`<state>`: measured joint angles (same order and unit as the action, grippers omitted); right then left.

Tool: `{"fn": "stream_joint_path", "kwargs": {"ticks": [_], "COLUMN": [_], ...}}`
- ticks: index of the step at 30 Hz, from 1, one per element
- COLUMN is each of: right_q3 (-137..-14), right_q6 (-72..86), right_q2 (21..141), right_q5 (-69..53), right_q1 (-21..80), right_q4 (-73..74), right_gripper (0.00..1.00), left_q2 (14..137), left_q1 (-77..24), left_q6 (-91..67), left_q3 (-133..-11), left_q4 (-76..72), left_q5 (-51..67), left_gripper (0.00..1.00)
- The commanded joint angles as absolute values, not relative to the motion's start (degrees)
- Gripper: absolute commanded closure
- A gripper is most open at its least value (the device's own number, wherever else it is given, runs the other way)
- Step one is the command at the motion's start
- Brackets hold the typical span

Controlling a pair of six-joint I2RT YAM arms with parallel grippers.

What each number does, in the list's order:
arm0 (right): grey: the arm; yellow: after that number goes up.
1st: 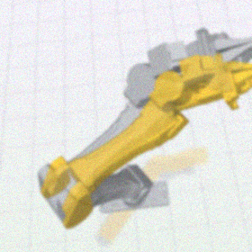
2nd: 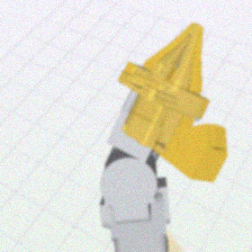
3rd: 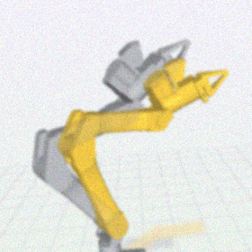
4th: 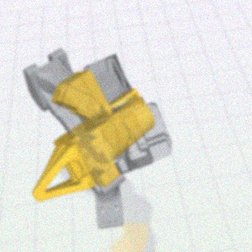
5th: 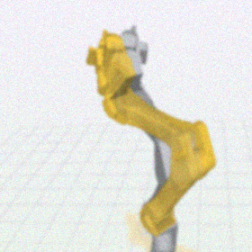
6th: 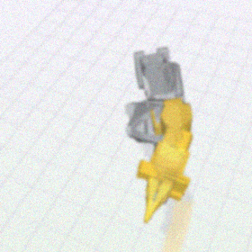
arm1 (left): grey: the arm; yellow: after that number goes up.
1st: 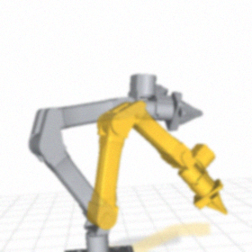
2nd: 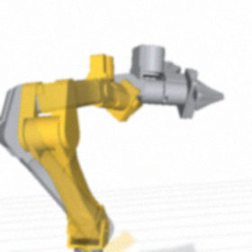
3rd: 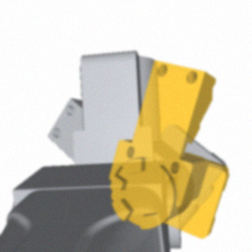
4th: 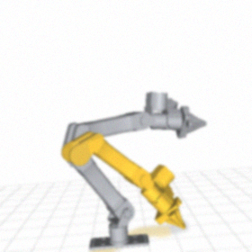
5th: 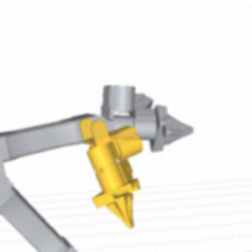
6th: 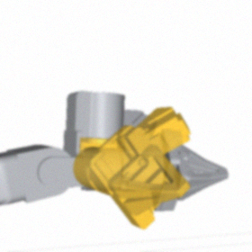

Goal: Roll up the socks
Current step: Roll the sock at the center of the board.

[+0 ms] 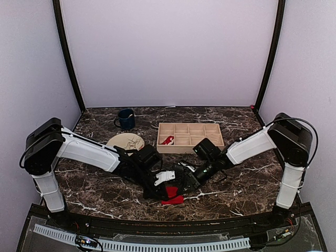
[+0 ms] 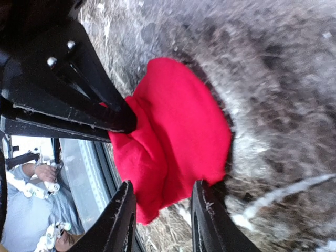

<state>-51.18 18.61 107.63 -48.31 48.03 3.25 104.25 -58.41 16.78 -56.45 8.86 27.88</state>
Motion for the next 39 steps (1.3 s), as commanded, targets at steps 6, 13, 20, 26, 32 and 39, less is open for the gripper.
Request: {"fn": "stream_joint_path", "kwargs": {"ticks": [6,13,20,26,32,39], "right_q3": [-47.6,-44.7,-39.2,-36.2,-34.9,-37.5], "right_q6": [20.8,19.3,17.8,12.6,7.9,1.5], "right_q2": [102.8,97.8,90.8,83.8,81.5,85.2], "right_q5": [-42.3,-35.2,-28.0,-18.2,-10.8,-5.1], "right_q1": [46.2,46.1,46.8,53.7,60.5,68.4], "right_q4": [-2.9,-4.4,-7.8,-8.7,-9.7,-7.5], "right_gripper": [0.65,0.66,0.66,0.66,0.65,0.64], "left_q2": [101.5,102.5,104.8,107.1,109.0,110.3], "left_q1": [-56.3,-54.4,-52.5,-51.4,-50.8,-49.9], "left_q6": [11.6,9.5,9.4,9.9,10.3,11.2], "left_q3": [-52.3,-52.3,-53.6,-55.0,-55.9,-56.3], "left_q4": [7.8,6.8,10.0,13.2,15.8,18.4], "left_q5": [27.4,31.7,36.8,41.2,44.7,47.6], "left_gripper": [1.00,1.00,1.00,1.00,1.00,1.00]}}
